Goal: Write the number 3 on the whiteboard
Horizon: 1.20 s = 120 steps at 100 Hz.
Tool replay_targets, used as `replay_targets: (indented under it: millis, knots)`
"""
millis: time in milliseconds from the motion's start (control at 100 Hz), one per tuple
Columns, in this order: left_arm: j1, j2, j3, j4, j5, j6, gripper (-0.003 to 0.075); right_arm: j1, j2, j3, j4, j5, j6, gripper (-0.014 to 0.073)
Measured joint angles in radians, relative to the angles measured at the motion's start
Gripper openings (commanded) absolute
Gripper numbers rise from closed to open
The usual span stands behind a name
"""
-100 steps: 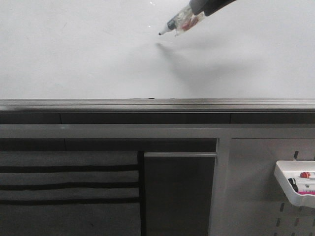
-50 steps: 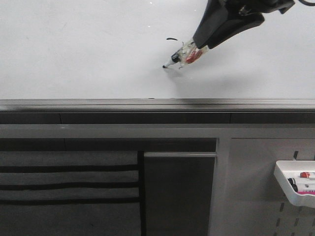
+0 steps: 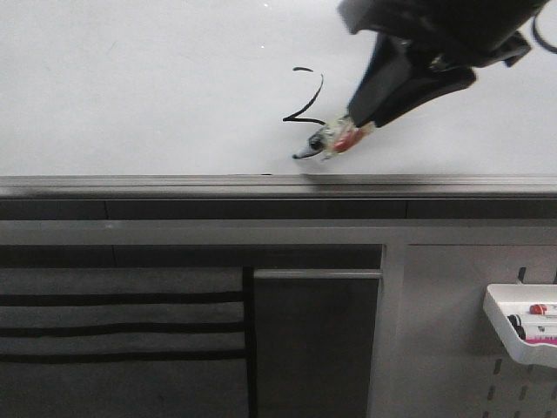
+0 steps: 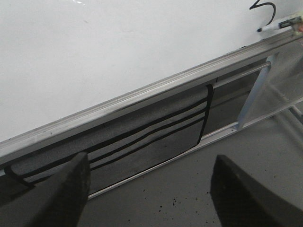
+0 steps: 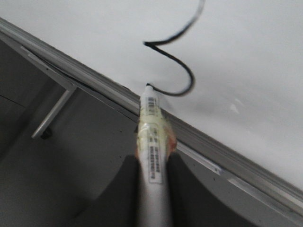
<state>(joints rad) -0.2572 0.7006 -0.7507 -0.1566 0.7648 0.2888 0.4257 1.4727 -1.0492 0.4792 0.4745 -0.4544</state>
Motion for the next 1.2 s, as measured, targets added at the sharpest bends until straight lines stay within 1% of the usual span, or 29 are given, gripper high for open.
replay_targets:
  millis: [60, 140, 210, 280, 410, 560, 610, 670, 780, 850, 920, 1060, 1140, 1200]
  knots:
    - [0.0, 0.0, 0.0, 0.0, -0.001, 0.0, 0.0494, 0.034, 0.021, -0.028, 0.005, -0.028, 0.001, 0.0003]
    - [0.0, 0.0, 0.0, 0.0, -0.002, 0.0, 0.0494, 0.049, 0.028, -0.08, 0.008, -0.015, 0.001, 0.0003]
    - [0.0, 0.0, 0.0, 0.0, -0.002, 0.0, 0.0494, 0.056, -0.005, -0.104, 0.009, 0.022, -0.01, 0.0003]
    - [0.0, 0.0, 0.0, 0.0, -0.002, 0.0, 0.0494, 0.069, -0.077, -0.095, 0.009, 0.06, -0.055, 0.0003]
    - [0.0, 0.0, 0.0, 0.0, -0.002, 0.0, 0.0494, 0.096, -0.26, -0.011, 0.009, 0.093, -0.165, 0.0003]
    - [0.0, 0.005, 0.0, 0.0, 0.024, 0.003, 0.0494, 0.098, -0.431, 0.101, 0.01, 0.126, -0.304, 0.0003]
    - [-0.002, 0.021, 0.0, -0.016, 0.03, 0.026, 0.0494, 0.098, -0.471, 0.13, 0.01, 0.139, -0.365, 0.0003]
    - [-0.02, 0.045, 0.0, -0.058, 0.031, 0.091, 0.0494, 0.098, -0.508, 0.157, 0.01, 0.163, -0.452, 0.0003]
    - [-0.103, 0.107, -0.021, -0.167, 0.034, 0.279, 0.0494, 0.106, -0.532, 0.172, 0.008, 0.225, -0.557, 0.0003]
    - [-0.173, 0.155, -0.05, -0.219, 0.034, 0.384, 0.0494, 0.117, -0.535, 0.173, 0.008, 0.244, -0.582, 0.0003]
    - [-0.25, 0.21, -0.086, -0.242, 0.034, 0.459, 0.0494, 0.131, -0.535, 0.173, 0.008, 0.251, -0.607, 0.0003]
    - [-0.406, 0.333, -0.165, -0.251, 0.032, 0.57, 0.0494, 0.165, -0.53, 0.173, 0.008, 0.252, -0.648, 0.0003]
    - [-0.484, 0.405, -0.209, -0.243, 0.024, 0.6, 0.0494, 0.178, -0.528, 0.173, 0.008, 0.252, -0.654, 0.0003]
    - [-0.524, 0.463, -0.243, -0.231, 0.017, 0.613, 0.0494, 0.182, -0.528, 0.173, 0.008, 0.252, -0.657, 0.0003]
